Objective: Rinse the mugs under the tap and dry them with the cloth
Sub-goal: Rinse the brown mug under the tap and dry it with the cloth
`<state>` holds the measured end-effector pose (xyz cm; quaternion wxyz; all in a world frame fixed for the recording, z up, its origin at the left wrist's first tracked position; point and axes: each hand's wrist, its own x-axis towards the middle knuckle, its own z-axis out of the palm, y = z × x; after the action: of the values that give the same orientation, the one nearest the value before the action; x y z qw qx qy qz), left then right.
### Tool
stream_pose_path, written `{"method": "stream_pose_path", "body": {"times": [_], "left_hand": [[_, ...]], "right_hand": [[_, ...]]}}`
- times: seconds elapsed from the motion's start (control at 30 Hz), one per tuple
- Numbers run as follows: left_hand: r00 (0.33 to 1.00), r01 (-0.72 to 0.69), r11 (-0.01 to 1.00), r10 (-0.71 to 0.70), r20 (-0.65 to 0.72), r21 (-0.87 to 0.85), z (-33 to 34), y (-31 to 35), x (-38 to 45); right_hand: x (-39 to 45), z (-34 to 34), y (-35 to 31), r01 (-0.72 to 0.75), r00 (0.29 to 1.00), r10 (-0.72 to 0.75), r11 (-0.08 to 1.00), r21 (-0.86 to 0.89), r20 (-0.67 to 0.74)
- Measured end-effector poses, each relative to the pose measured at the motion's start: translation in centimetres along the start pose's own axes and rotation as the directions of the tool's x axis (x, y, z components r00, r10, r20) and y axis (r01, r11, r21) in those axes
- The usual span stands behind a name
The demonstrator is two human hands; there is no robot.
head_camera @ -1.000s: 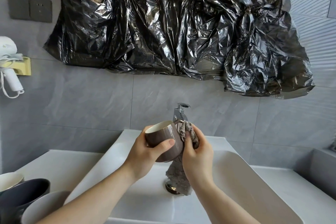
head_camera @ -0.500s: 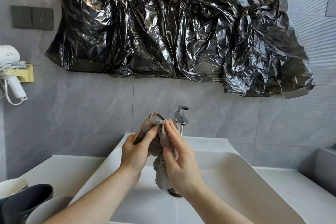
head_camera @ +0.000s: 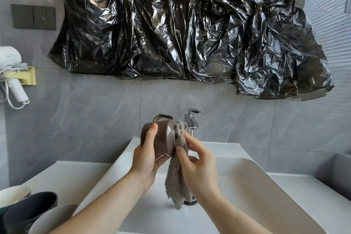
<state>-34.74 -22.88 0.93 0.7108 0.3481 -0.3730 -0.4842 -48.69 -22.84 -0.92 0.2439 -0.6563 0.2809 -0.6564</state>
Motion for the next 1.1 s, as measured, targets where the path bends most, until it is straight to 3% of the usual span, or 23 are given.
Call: {"method": "stream_pose_path", "body": {"times": [0.2,0.3,0.4,0.47,0.57,0.67,0.77,1.1], "left_hand": [[0.999,-0.002,1.0,0.002,-0.05,-0.004,-0.7,0.1,0.5],[0.998,-0.01,1.0,0.009,-0.058,-0.005,-0.4,-0.1,0.3],[1.0,0.002,1.0,-0.002,-0.011,0.031,-0.2,-0.3,0.1],[1.0,0.001,0.998,-0.003,0.024,0.068,-0.1,-0.4,-0.1],[0.998,-0.023,0.994,0.016,0.061,0.107,0.0,-0.4,-0.3],[0.992,-0.065,0.985,0.047,0.118,0.159,0.1,-0.3,-0.7],[0.985,-0.122,0.974,0.095,0.145,0.19,0.3,-0.5,-0.8],[0.983,-0.088,0.99,0.104,-0.148,0.115,-0.4,-0.3,0.5]], "right_hand": [[-0.4,0.4,0.1,0.053,0.999,-0.053,0.997,-0.054,0.005],[-0.4,0.2,0.1,0.182,0.983,-0.183,0.98,-0.085,-0.006],[-0.2,0.3,0.3,0.297,0.954,-0.301,0.942,-0.154,-0.003],[0.1,0.3,0.4,0.295,0.952,-0.305,0.94,-0.171,-0.034],[0.5,0.0,0.4,0.206,0.972,-0.222,0.964,-0.168,-0.083],[0.9,-0.6,0.9,0.035,0.991,-0.046,0.995,-0.093,-0.123],[1.2,-1.1,1.7,-0.093,0.993,0.088,0.994,-0.058,-0.073],[0.2,-0.1,1.5,-0.208,0.961,0.224,0.972,-0.114,0.162]]}}
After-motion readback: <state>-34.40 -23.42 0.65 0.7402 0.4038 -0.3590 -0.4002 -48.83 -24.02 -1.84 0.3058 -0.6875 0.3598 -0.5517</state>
